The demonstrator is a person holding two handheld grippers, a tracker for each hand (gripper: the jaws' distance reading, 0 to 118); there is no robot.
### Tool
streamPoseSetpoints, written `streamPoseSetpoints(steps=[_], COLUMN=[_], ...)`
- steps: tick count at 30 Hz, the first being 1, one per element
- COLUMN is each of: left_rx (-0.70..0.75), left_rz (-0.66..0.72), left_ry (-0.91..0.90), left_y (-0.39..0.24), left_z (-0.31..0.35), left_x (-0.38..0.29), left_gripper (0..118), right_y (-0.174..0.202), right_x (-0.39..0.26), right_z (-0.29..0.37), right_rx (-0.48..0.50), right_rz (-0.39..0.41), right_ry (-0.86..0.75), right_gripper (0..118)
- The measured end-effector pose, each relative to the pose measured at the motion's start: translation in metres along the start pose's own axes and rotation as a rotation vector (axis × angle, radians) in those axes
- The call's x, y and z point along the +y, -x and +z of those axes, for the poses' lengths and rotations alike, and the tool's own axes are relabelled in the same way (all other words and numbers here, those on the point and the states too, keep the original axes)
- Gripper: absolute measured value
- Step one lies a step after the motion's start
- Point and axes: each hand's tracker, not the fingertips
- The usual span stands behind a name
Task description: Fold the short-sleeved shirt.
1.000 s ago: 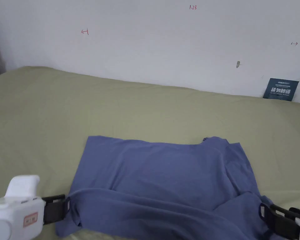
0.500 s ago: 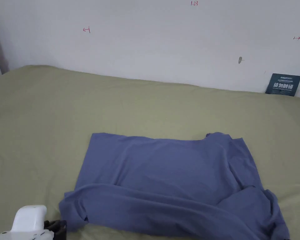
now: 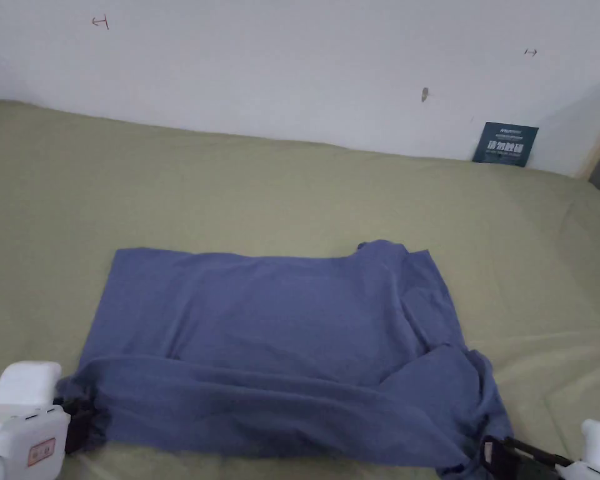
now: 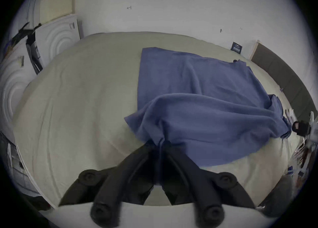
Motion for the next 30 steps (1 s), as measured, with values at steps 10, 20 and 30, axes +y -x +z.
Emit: streamPoseSetpoints(steps=[10,20,30], left_rx=[-0.056,-0.088,-0.149], left_rz=[-0.010,-0.065,-0.112], left_ry=[0.024,0.003,0.035], left_y=[0.010,0.012,0.013], left_z=[-0.003,0.021,0.061], left_x=[0.002,0.007,0.006], left_gripper=[8,7,7], right_y=[0.004,0.016,0.018], right_x=[-0.003,0.026,0.037], right_z=[-0.041,0.002,0.035], right_rx=[-0.007,0.034,0.070], right_rz=[0.083,0.246,0.318], right_ry=[0.088,0.041,0.056], right_gripper=[3,2,2])
